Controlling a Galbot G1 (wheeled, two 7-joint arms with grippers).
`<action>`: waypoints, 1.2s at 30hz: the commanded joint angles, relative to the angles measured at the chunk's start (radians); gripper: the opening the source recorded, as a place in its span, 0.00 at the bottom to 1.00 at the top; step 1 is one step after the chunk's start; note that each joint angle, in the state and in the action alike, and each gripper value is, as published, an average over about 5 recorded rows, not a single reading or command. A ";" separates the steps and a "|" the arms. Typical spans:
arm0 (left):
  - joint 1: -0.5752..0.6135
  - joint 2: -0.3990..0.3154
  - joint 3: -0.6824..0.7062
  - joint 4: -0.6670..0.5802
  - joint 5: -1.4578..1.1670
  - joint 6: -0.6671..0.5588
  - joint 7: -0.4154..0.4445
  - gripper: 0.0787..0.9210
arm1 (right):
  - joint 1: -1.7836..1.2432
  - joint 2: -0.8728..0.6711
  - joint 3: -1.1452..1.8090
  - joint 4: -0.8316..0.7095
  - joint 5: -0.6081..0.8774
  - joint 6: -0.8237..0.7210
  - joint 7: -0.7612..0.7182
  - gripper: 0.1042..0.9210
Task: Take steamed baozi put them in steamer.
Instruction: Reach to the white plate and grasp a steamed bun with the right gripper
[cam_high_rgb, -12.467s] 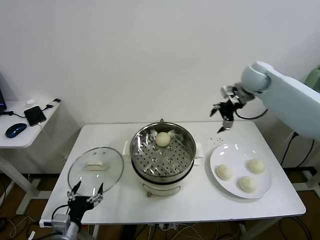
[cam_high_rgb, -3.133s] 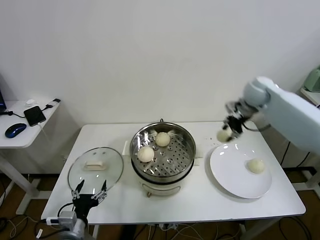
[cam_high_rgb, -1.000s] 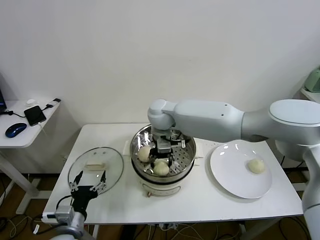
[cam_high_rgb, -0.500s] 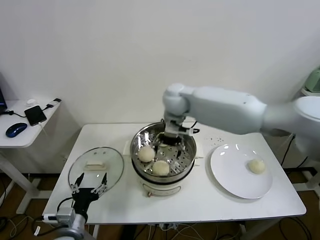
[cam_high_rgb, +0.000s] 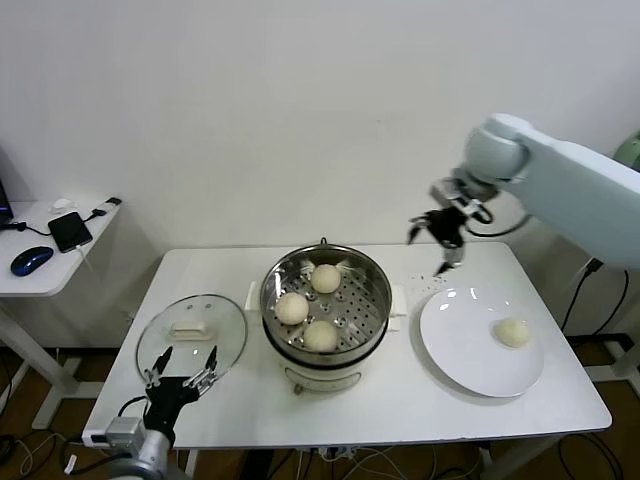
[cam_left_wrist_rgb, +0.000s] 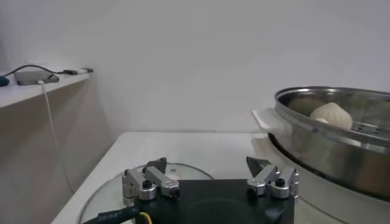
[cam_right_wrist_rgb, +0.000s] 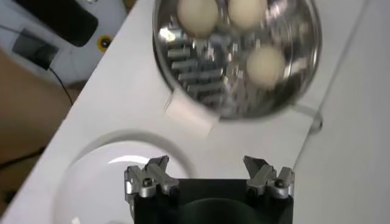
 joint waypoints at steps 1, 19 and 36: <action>0.009 0.002 0.003 0.004 -0.020 0.009 0.007 0.88 | -0.392 -0.134 0.369 -0.140 -0.221 0.037 -0.047 0.88; 0.034 -0.001 -0.001 0.015 -0.007 0.012 0.006 0.88 | -0.571 0.070 0.558 -0.432 -0.527 0.299 0.047 0.88; 0.032 0.001 0.001 0.027 -0.005 0.010 0.002 0.88 | -0.584 0.106 0.609 -0.486 -0.624 0.298 0.119 0.88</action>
